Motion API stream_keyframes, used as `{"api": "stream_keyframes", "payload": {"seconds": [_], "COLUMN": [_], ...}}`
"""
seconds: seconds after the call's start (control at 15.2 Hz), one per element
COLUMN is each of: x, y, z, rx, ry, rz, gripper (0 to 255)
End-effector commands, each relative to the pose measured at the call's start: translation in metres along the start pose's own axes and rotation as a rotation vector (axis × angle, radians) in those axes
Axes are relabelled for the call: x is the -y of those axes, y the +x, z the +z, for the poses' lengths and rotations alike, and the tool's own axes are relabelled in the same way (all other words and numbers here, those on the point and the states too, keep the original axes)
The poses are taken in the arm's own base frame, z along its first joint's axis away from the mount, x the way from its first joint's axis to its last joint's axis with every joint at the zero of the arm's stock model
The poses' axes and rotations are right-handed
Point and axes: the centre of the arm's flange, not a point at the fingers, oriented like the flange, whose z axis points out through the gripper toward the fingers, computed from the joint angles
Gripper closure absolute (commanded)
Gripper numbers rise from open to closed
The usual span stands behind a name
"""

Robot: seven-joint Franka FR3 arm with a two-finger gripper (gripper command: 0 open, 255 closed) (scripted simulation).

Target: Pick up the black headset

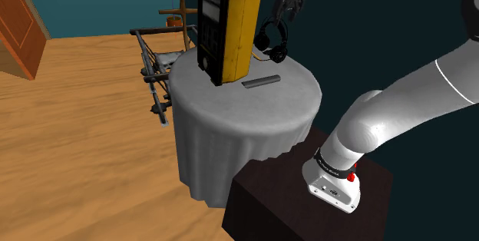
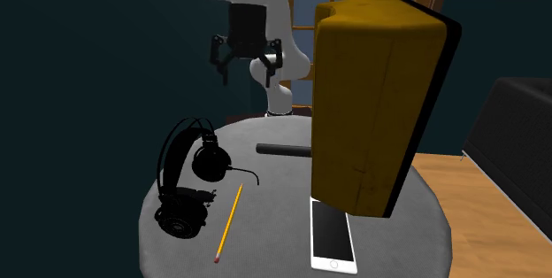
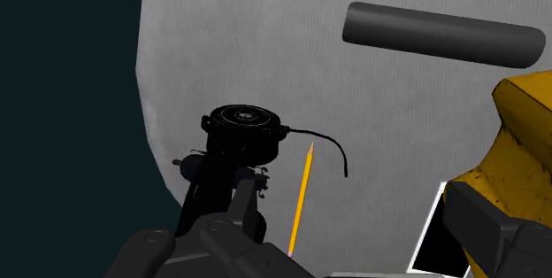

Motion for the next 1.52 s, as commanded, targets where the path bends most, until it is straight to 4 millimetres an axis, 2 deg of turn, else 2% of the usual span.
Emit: {"api": "stream_keyframes", "payload": {"seconds": [0.0, 0.53, 0.99, 1.12, 1.19, 1.45], "x": [-0.021, -0.102, -0.1, -0.1, -0.101, -0.101], "y": [0.019, 0.079, 0.074, 0.074, 0.073, 0.073], "z": [0.008, 0.033, 0.07, 0.073, 0.073, 0.073], "rx": [-0.001, -0.003, -0.003, -0.003, -0.003, -0.003], "ry": [0.001, 0.008, 0.008, 0.008, 0.008, 0.008], "rz": [0.016, 0.081, 0.081, 0.081, 0.081, 0.081], "gripper": [0, 0, 0, 0, 255, 255]}}
